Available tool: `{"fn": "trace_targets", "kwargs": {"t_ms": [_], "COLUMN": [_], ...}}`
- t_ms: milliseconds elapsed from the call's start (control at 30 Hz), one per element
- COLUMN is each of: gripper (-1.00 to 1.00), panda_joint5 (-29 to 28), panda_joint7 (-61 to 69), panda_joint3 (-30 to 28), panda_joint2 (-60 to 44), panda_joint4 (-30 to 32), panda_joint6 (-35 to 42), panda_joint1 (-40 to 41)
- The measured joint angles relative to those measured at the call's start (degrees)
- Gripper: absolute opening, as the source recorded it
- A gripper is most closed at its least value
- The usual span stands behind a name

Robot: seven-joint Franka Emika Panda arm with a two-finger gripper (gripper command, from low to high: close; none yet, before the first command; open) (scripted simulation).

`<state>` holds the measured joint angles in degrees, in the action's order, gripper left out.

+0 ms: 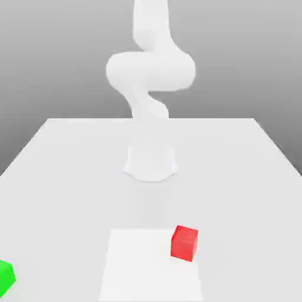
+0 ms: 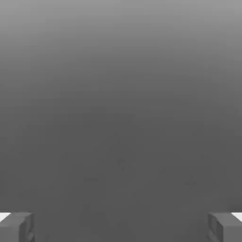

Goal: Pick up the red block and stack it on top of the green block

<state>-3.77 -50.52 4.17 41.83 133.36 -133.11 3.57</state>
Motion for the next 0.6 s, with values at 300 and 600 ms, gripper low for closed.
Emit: {"fn": "trace_targets", "kwargs": {"t_ms": [300,600], "gripper": [0.00,0.00], "panda_joint5": [-13.75,-24.47], "panda_joint7": [-17.03,-31.69], "panda_joint3": [12.06,17.07], "panda_joint2": [-15.63,-31.04], "panda_joint4": [5.55,10.95], "panda_joint6": [-4.12,-8.03], "panda_joint1": [10.89,16.07]}}
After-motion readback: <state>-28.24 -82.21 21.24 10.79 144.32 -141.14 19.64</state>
